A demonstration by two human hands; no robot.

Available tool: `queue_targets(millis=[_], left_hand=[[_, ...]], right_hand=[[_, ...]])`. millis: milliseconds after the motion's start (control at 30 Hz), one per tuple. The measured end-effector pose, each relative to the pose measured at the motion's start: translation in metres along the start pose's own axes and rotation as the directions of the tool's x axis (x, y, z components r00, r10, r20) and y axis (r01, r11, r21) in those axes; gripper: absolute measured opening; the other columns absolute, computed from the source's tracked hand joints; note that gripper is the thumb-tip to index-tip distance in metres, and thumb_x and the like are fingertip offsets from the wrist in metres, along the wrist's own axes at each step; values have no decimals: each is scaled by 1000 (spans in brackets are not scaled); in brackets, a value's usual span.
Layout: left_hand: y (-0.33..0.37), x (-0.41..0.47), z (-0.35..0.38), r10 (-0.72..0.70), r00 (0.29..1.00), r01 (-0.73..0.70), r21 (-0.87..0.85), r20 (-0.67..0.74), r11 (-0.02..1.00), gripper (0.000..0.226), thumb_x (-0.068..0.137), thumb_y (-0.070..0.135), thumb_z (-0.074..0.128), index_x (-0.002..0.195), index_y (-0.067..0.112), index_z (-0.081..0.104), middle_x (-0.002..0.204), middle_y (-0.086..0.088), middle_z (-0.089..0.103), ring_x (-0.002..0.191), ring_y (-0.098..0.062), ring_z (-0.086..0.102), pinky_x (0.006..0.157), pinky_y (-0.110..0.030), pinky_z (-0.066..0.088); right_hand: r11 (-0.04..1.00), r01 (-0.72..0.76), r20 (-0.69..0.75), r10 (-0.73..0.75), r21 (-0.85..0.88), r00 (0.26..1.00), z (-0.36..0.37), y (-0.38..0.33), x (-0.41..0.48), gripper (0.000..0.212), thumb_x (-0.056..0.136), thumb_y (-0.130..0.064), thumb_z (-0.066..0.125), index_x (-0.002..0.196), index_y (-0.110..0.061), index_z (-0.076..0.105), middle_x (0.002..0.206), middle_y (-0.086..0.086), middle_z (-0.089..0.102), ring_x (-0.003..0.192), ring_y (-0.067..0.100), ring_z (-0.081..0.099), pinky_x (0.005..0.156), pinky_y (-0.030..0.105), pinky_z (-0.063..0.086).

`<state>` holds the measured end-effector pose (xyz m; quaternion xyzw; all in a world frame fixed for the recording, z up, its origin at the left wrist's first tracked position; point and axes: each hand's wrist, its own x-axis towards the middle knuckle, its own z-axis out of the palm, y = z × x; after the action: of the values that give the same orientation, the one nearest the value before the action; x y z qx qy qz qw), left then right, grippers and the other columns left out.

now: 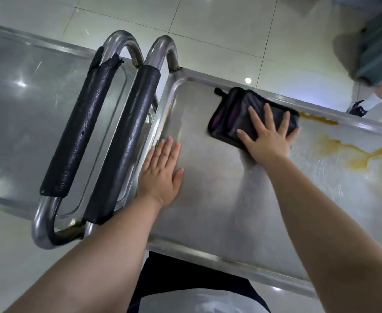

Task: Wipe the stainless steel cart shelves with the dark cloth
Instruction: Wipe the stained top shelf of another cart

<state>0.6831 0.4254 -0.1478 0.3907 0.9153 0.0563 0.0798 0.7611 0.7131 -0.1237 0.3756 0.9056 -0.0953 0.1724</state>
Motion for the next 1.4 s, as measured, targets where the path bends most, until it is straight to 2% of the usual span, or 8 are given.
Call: queue_targets(millis=[167,433,567,767,867,1133,1267,1400], left_hand=[[1,0,1,-12,1000,13,26,-15,1000,64,100,39,25,157,10,18,164,-9,12,152,-22,6,123,-40,3],[-2,0,2,-10,999,8,71,32,997,64,98,43,15,156,17,5,164,-10,13,152,-24,9,123,-40,3],[-2,-1,1,-15,999,13,44,32,999,64,99,44,15,157,17,9,164,-7,11,152,-22,7,123,-38,0],[-1,-3,2,-11,1000,10,-8,-21,1000,63,99,40,25,156,13,22,163,-8,18,151,-23,14,122,-38,5],[-2,-4,4,-6,1000,6,9,-29,1000,63,100,39,25,157,13,20,164,-9,16,152,-24,12,122,-39,5],[-8,-8,5,-11,999,7,87,51,996,65,98,42,11,157,16,3,165,-10,7,152,-25,6,123,-39,0],[-8,-9,-1,13,999,-15,60,43,998,63,99,38,21,156,11,17,162,-14,21,150,-28,16,123,-38,0],[4,7,-20,35,997,-40,-76,-62,996,61,96,31,37,154,15,28,160,-13,27,149,-30,20,121,-36,-6]], right_hand=[[997,-72,-21,72,-20,997,4,-19,-3,74,85,-80,18,149,-56,-8,164,-12,-16,146,44,-19,112,69,-10],[982,184,-45,-186,-42,982,2,-158,15,74,85,-81,17,150,-55,-4,164,-7,-15,144,50,-21,107,71,-14],[985,160,-44,-163,-67,986,3,-123,15,70,86,-81,16,150,-57,-1,165,-12,-9,146,45,-18,111,68,-13],[994,-101,-30,100,-38,995,0,-3,3,71,85,-81,17,150,-57,0,164,-13,-10,148,43,-15,115,63,-11],[986,-164,-43,164,0,986,2,-6,1,72,86,-80,18,151,-55,-2,164,-12,-12,147,45,-14,115,64,-7],[990,139,-13,-139,-26,990,7,-150,-1,73,88,-79,17,152,-51,-7,164,-8,-16,143,51,-19,109,71,-11],[984,173,-8,-173,40,985,-5,-124,-4,70,91,-76,15,152,-50,-10,163,-12,-17,145,42,-24,113,66,-13],[986,46,-88,-31,162,996,0,-53,-10,62,99,-64,15,154,-46,-3,165,-12,-9,149,33,-20,117,60,-9]])
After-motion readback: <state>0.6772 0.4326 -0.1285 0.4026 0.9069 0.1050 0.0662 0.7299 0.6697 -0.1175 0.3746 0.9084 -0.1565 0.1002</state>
